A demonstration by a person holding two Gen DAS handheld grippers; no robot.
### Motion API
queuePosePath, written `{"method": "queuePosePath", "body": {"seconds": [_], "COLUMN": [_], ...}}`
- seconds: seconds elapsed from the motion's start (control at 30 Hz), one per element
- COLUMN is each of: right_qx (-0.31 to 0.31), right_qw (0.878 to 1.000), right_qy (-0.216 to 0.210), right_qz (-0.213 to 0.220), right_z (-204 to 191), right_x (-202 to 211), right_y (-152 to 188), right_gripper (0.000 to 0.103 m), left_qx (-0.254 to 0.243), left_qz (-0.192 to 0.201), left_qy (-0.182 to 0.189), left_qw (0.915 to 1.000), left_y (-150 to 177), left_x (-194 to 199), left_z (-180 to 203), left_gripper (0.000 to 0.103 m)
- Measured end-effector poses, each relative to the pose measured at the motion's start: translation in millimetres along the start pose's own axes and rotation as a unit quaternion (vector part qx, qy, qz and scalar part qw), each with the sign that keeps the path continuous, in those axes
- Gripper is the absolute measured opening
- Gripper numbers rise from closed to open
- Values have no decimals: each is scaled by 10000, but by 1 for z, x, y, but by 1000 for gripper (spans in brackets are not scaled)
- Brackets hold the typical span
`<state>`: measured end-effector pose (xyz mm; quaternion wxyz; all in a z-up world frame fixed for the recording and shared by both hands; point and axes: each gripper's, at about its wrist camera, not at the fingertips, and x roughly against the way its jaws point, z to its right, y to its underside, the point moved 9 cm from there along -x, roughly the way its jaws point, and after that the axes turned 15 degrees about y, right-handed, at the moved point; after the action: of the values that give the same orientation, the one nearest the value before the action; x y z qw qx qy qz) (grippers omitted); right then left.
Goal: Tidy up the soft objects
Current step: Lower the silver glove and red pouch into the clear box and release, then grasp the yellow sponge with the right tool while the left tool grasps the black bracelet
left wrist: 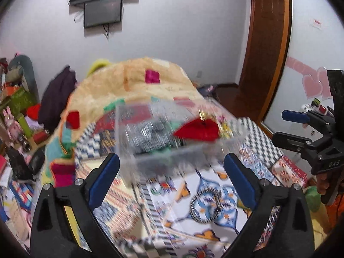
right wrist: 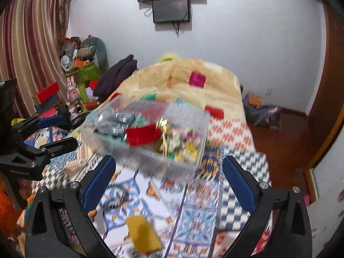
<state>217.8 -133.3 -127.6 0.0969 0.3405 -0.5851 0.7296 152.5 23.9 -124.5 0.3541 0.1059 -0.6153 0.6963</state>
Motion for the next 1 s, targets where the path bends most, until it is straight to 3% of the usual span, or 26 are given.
{"method": "queuePosePath", "body": {"seconds": [0.3,0.47,0.63,0.8,1.0], "right_qx": [130,284,407,460,526], "right_qw": [9954,9912,9887,9857,9873], "right_qy": [-215,-380,-506,-599,-578], "right_qz": [-928,-1237,-1352,-1506,-1380], "right_z": [-21,-32,-39,-44,-46], "right_x": [-23,-29,-28,-31,-27], "right_y": [73,100,108,116,113], "right_gripper": [99,98,76,42,32], "left_qx": [256,362,421,368,288], "left_qz": [-742,-1076,-1279,-1339,-1363], "left_qy": [96,260,371,336,270], "left_qw": [9969,9932,9902,9897,9899], "left_y": [59,78,89,94,96], "left_x": [-32,-45,-53,-57,-63], "left_z": [3,6,8,10,12], "left_gripper": [97,75,48,31,6]}}
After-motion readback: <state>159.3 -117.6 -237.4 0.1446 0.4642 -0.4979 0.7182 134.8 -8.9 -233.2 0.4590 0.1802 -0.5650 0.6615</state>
